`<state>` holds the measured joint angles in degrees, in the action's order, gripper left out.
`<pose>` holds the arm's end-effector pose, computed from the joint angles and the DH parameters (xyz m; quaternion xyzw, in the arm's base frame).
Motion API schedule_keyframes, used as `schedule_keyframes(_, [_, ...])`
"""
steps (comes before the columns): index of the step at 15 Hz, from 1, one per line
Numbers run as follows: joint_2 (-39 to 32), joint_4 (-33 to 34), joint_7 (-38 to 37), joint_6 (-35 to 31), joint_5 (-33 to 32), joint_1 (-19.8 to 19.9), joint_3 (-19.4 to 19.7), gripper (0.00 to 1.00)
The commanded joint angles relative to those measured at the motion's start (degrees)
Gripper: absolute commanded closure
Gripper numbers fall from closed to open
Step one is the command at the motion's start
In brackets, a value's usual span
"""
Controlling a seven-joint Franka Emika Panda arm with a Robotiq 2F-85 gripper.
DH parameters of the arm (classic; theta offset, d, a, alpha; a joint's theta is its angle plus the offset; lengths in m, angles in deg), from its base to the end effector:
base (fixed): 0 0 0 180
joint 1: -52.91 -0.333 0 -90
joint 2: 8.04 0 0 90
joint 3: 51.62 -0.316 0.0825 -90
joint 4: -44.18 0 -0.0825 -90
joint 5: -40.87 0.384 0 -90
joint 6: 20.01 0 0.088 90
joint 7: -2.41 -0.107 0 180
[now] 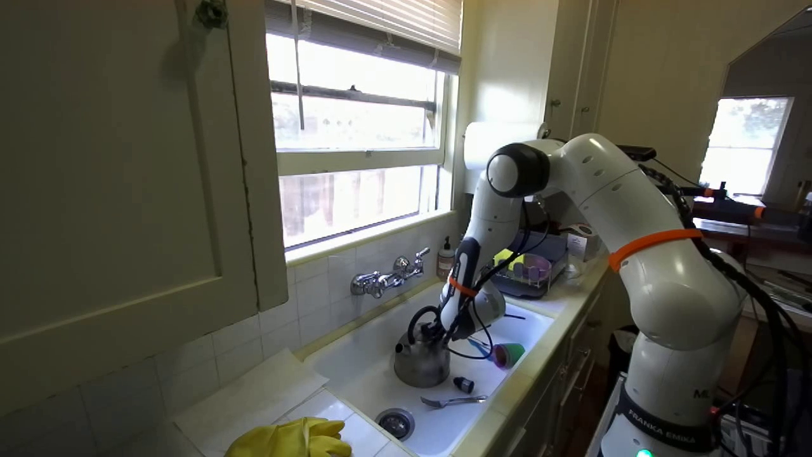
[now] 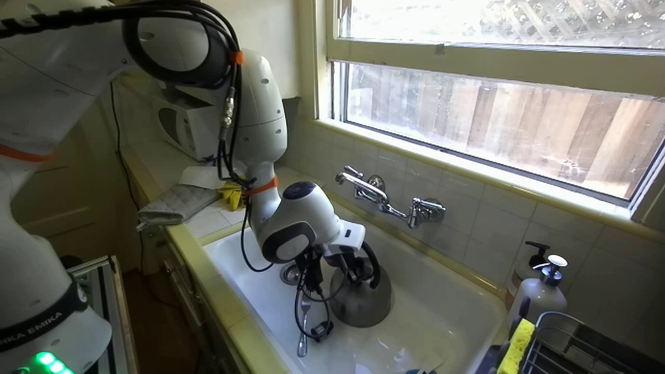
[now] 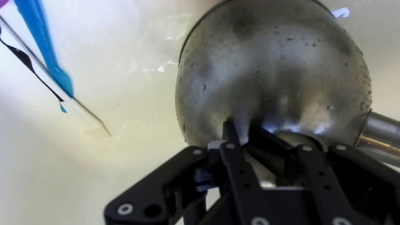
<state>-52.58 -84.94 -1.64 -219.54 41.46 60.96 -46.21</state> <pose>0.5160 -0.1278 0.0718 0.9647 -0.1329 0.2222 0.0482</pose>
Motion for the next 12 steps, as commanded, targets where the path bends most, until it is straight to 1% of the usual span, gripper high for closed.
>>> schedule_keyframes(1, [-1.1, -1.0, 0.4, 1.0, 2.9, -2.1, 1.5, 1.0])
schedule_keyframes(3, [-1.2, -1.4, 0.3, 1.0, 3.4, -2.4, 1.7, 0.99])
schedule_keyframes(5, [-0.7, -2.2, 0.5, 0.9, 2.7, -1.7, 1.0, 0.99])
schedule_keyframes(6, [-0.5, -2.6, 0.5, 0.1, 2.5, -1.5, 0.8, 0.95])
schedule_keyframes(8, [0.1, -3.7, 0.9, -2.7, 1.9, -1.3, 0.4, 0.9])
schedule_keyframes(9, [0.4, -4.6, 1.1, -5.0, 1.6, -1.4, 0.3, 0.9])
schedule_keyframes(10, [0.5, -5.3, 1.4, -7.4, 1.7, -1.7, 0.5, 0.81])
schedule_keyframes(11, [0.7, -6.0, 1.9, -9.9, 1.4, -1.7, 0.3, 0.64])
schedule_keyframes(12, [0.6, -6.5, 2.2, -11.8, 1.3, -1.8, 0.2, 0.62])
